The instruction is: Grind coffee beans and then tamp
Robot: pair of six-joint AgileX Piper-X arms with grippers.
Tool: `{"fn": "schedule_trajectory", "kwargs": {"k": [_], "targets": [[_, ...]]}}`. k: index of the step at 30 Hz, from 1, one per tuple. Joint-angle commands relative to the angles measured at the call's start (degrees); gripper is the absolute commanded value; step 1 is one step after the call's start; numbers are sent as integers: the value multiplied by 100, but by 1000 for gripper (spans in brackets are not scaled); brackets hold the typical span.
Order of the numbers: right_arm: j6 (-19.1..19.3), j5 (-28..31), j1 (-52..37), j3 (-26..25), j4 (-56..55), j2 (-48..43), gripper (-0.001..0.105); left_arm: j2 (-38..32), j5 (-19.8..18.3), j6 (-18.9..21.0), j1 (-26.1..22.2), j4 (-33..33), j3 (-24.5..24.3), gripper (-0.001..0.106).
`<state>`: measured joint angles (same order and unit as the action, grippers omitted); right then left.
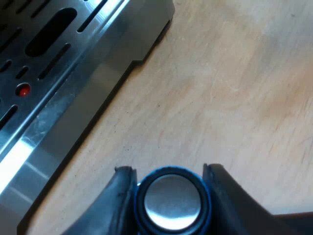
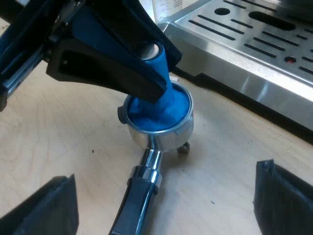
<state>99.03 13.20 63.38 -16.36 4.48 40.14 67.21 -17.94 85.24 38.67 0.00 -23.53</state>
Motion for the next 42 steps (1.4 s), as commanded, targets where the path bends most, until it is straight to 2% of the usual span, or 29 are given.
{"fn": "schedule_trajectory", "kwargs": {"k": [1, 11, 18, 21, 25, 32, 39, 42], "targets": [[61, -39, -26, -18, 79, -29, 82, -72, 52, 20, 25, 389, 167, 0], [61, -39, -26, -18, 79, -29, 82, -1071, 49, 20, 25, -315, 132, 0], [61, -39, -26, -18, 79, -29, 82, -1672, 62, 20, 25, -332, -21, 0], [72, -122, -26, -18, 138, -29, 82, -1922, 208, 20, 25, -322, -30, 0], [403, -519, -26, -18, 416, -29, 82, -2233, 579, 20, 25, 0, -30, 0], [403, -626, -26, -18, 861, -29, 82, -2575, 923, 20, -83, 676, -30, 0], [403, -626, -26, -18, 860, -29, 82, -2655, 917, 200, -634, 1069, -30, 0], [403, -626, -26, -18, 860, -29, 82, -2655, 800, 199, -911, 1130, -30, 0]]}}
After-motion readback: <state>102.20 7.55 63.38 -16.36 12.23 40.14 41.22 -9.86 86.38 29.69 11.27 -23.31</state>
